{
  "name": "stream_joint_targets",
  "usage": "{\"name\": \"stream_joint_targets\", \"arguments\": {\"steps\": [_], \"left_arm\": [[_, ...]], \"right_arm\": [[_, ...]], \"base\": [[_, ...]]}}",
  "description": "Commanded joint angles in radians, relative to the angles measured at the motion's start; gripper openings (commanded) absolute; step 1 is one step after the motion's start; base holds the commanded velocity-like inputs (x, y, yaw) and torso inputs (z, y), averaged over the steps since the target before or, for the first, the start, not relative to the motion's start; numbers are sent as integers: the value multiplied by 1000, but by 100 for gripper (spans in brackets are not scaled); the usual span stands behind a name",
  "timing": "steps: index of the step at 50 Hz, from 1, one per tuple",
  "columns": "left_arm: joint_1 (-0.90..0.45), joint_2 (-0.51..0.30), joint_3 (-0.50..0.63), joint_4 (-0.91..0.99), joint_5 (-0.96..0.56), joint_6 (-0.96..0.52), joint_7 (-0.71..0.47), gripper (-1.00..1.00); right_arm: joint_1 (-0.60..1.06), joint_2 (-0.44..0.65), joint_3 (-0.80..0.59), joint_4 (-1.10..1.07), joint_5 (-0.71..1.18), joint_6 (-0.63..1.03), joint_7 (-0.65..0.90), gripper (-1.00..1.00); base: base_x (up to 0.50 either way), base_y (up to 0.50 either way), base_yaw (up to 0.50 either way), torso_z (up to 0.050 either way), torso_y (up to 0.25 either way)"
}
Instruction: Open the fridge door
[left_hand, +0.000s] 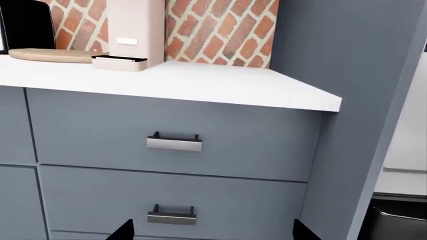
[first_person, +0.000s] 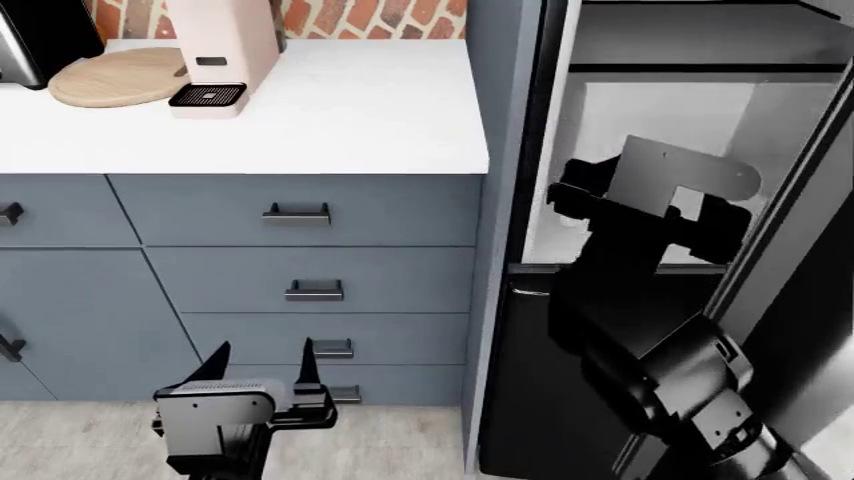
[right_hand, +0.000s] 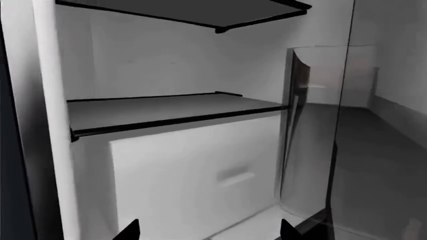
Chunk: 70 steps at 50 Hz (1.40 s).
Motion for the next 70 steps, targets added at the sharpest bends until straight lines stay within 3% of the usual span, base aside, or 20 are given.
{"name": "stream_joint_targets", "arguments": {"steps": [1,27,42,50,57,70], "left_arm": [[-1,-1,2,0,-3,0,-1,100],[4,-5,8,9,-4,1,-5,100],[6,-5,13,6,-5,4,-4,100],[6,-10,11,12,-19,-2,-1,100],[7,-14,9,20,-26,-5,-3,100],[10,-17,11,27,-29,-7,-4,100]], "right_arm": [[-106,113,59,-193,60,44,47,100],[-473,482,345,-507,301,15,90,100],[-932,656,683,-607,395,-160,108,100],[-1202,660,902,-645,405,-221,69,100],[-1438,598,1138,-653,411,-249,-26,100],[-1649,452,1425,-654,419,-227,-174,100]], "base": [[0,0,0,0,0],[0,0,0,0,0],[0,0,0,0,0],[0,0,0,0,0],[0,0,0,0,0],[0,0,0,0,0]]}}
